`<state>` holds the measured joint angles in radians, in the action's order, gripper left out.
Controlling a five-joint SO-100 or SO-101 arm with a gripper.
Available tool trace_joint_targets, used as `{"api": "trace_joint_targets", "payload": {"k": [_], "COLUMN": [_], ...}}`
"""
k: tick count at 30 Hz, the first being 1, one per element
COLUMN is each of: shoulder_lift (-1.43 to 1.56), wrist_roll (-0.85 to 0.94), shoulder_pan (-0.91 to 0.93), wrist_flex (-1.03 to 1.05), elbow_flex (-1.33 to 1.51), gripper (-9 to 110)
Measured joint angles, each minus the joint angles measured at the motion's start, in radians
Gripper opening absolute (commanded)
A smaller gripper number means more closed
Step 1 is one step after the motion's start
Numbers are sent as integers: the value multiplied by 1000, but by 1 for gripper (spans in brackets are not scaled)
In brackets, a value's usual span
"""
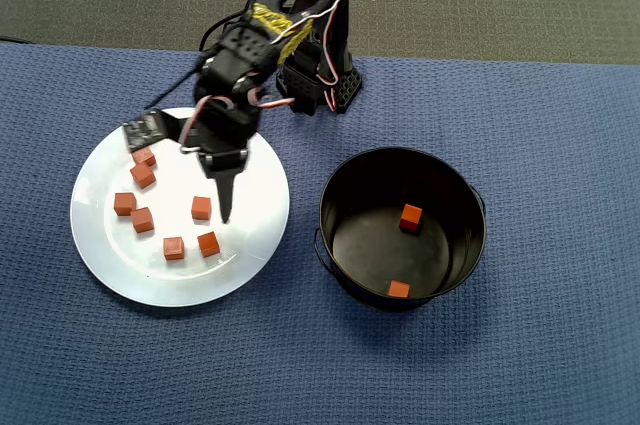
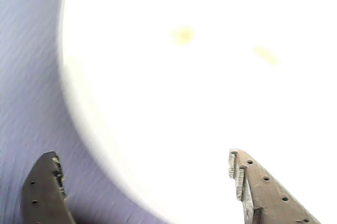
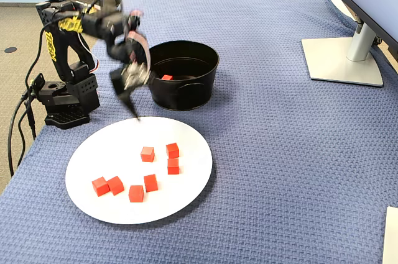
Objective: Pick up the red cubes from the white plate and place them in the black recipient
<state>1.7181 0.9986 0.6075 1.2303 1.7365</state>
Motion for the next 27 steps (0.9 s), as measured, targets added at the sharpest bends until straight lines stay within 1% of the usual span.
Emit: {"api": "trace_joint_targets", "payload": {"k": [3, 8, 14, 20, 27], "shoulder_lift": [-52, -178, -285, -290, -262], "wrist_roll": [-41, -179, -341, -414, -442], "shoulder_pan": [60, 118, 132, 114, 48], "wrist_flex": [-60, -143, -163, -161, -133], "elbow_flex": [21, 20, -8, -8, 52], "gripper": [25, 22, 21, 21, 18]}}
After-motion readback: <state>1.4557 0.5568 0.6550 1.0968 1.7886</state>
